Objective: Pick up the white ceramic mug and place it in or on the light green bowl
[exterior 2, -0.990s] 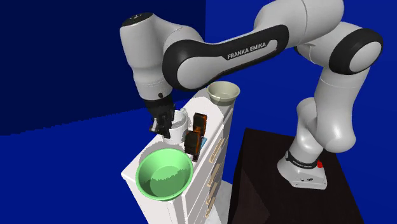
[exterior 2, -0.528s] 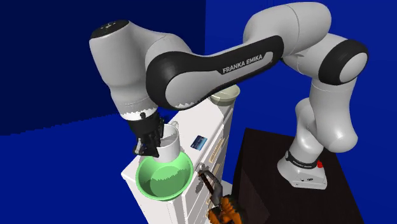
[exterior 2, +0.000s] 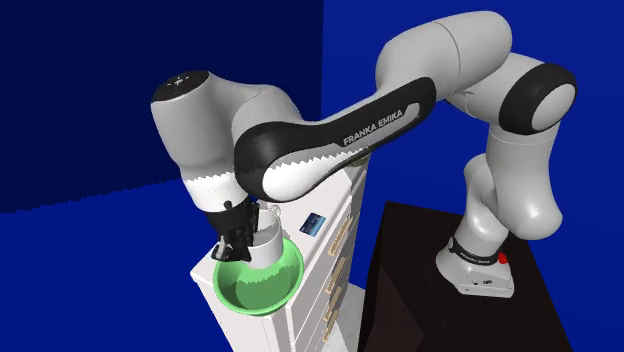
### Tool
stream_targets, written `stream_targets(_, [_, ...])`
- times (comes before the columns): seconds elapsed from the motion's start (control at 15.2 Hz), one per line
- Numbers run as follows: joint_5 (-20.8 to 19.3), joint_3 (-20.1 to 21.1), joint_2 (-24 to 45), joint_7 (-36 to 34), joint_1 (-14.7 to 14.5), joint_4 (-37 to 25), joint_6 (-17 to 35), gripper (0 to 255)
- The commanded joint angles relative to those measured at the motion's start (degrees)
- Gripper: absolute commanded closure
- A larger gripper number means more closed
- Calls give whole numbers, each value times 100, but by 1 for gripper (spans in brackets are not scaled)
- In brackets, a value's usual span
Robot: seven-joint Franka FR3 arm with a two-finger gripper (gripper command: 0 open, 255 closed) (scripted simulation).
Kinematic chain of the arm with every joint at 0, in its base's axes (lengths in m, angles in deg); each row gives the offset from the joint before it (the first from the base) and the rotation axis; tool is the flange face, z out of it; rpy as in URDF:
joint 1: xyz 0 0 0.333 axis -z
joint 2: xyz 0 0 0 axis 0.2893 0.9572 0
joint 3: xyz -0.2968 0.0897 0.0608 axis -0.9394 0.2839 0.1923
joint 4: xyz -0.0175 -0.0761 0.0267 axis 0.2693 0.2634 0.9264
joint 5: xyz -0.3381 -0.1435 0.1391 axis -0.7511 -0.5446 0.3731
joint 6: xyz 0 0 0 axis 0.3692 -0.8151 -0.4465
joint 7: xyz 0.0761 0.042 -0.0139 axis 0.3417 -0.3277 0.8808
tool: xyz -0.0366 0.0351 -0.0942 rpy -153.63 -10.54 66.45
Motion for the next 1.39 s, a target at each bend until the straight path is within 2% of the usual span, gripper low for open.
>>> stream_targets(0.0, [-1, -3, -8, 0, 8, 160, 156, 255])
stream_targets(0.46, [-20, -13, 55, -19, 16, 593, 650, 255])
stream_targets(0.92, [-20, -13, 55, -19, 16, 593, 650, 255])
stream_targets(0.99, [-20, -13, 55, -19, 16, 593, 650, 0])
stream_targets(1.32, [-20, -13, 55, -19, 16, 593, 650, 0])
